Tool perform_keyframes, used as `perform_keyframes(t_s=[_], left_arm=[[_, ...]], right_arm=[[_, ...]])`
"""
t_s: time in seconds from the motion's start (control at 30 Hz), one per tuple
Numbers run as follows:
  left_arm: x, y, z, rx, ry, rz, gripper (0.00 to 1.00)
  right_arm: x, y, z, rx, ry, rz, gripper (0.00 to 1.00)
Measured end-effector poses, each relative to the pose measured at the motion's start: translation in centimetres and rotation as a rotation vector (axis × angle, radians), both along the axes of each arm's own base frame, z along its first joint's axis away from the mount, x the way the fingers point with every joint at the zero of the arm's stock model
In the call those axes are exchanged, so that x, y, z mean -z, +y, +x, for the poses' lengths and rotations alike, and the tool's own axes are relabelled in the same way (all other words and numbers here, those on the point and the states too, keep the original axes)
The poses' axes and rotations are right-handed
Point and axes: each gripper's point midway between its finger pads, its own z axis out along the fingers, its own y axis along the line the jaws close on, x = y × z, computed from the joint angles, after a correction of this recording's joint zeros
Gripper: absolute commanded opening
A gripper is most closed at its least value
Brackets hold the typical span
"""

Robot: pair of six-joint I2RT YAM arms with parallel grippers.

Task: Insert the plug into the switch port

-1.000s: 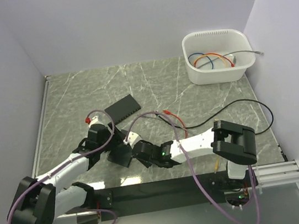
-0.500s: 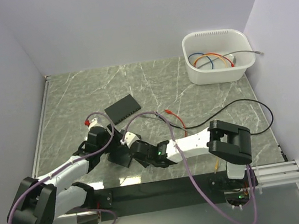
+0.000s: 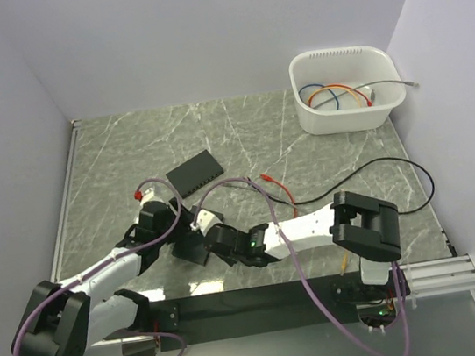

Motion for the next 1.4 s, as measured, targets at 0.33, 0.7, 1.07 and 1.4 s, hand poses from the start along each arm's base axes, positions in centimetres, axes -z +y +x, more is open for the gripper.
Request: perform_keyframes(t_s=[0.33, 0.7, 1.07, 1.4], left_arm=[[0.2, -0.1, 0.4, -0.003, -0.011, 0.009, 0.66], [0.1, -0.5, 0.4, 0.018, -0.034, 0.032, 0.66], [0.1, -0.8, 0.3, 0.015, -0.074, 0.045, 0.66], [0.1, -0.8, 0.0, 0.006, -0.094, 0.079, 0.66]], right_arm=[[-0.4, 0.3, -0.3, -0.056, -0.012, -0.018, 0.0], [-0.5, 0.2, -0.4, -0.075, -0.022, -0.038, 0.0], [-1.0, 0.0, 0.2, -0.042, -0.035, -0.079, 0.0], [-1.1, -0.1, 0.4, -0.038, -0.019, -0.131, 0.0]])
